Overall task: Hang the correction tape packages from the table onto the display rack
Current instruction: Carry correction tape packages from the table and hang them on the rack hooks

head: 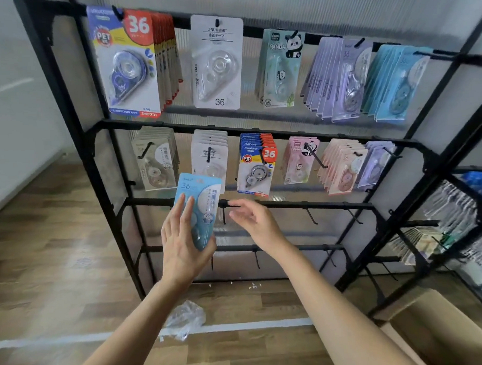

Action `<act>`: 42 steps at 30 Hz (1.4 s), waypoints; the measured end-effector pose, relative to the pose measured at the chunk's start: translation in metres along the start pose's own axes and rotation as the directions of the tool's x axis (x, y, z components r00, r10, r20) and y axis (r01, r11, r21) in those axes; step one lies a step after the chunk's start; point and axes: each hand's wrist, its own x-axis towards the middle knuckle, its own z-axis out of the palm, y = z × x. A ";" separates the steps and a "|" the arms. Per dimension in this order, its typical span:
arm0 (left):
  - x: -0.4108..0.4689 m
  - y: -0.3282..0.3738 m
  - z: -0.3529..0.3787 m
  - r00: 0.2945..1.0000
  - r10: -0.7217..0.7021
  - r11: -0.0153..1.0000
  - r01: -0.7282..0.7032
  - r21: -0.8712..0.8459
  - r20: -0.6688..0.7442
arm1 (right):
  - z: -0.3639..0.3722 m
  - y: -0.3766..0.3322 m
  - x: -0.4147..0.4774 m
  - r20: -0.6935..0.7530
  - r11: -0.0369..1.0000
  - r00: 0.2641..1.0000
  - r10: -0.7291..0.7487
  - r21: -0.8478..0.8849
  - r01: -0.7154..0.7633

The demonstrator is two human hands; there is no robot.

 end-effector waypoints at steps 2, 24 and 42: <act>-0.007 0.010 -0.008 0.999 0.041 0.999 -0.041 -0.029 -0.008 | 0.011 -0.017 -0.012 0.034 0.995 0.999 0.024 0.098 -0.027; -0.014 0.087 0.027 0.934 0.114 0.993 -0.113 -0.023 0.340 | -0.117 0.007 -0.105 -0.564 0.985 0.807 0.172 0.118 -0.128; 0.104 0.201 0.204 0.943 0.067 0.982 -0.120 0.143 0.326 | -0.391 0.011 0.003 -0.601 0.976 0.771 -0.210 -0.180 0.125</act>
